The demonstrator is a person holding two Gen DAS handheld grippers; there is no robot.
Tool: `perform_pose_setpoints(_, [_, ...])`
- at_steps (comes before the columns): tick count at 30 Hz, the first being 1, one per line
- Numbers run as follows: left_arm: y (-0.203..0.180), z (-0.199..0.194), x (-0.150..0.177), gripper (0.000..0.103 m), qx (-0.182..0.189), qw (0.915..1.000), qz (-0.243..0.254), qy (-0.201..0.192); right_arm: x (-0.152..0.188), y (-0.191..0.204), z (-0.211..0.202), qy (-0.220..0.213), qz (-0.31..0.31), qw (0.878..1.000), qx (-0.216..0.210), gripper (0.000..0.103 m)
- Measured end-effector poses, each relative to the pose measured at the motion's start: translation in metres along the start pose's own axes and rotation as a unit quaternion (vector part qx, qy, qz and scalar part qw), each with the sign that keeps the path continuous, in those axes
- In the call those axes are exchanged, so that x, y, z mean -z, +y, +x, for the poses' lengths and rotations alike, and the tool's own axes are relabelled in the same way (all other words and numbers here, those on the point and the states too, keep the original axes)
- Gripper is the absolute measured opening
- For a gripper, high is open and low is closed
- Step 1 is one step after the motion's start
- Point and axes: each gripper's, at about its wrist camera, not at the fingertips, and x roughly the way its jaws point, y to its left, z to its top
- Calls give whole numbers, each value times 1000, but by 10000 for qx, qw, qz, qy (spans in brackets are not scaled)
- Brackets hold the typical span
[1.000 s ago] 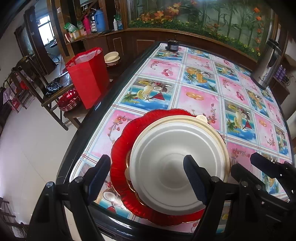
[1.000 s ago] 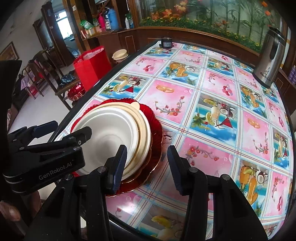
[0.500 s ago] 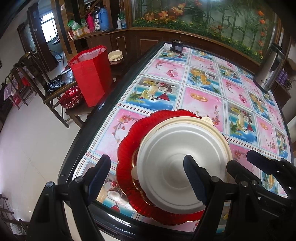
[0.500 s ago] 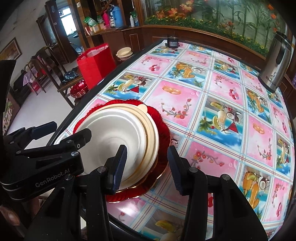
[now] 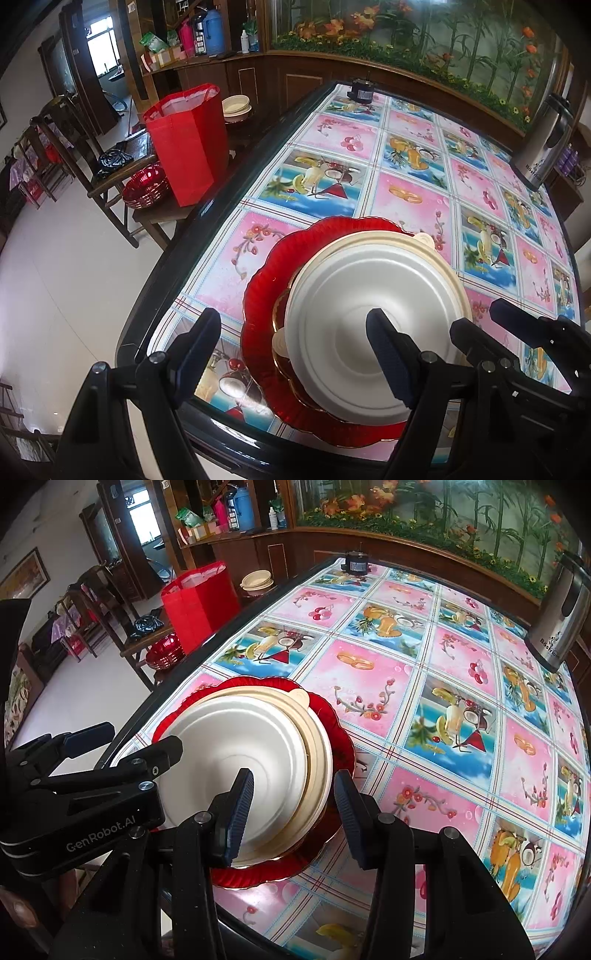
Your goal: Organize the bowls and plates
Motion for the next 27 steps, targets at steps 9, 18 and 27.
perform_pose_setpoints(9, [0, 0, -1, 81, 23, 10000, 14, -3, 0, 0, 0, 5, 9, 10000, 0, 46])
perform_pose_setpoints(18, [-1, 1, -2, 81, 38, 10000, 29, -7, 0, -1, 2, 11, 6, 10000, -4, 46])
perform_pose_setpoints(27, [-2, 0, -2, 81, -44, 9999, 82, -97, 3, -1, 4, 16, 6, 10000, -16, 46])
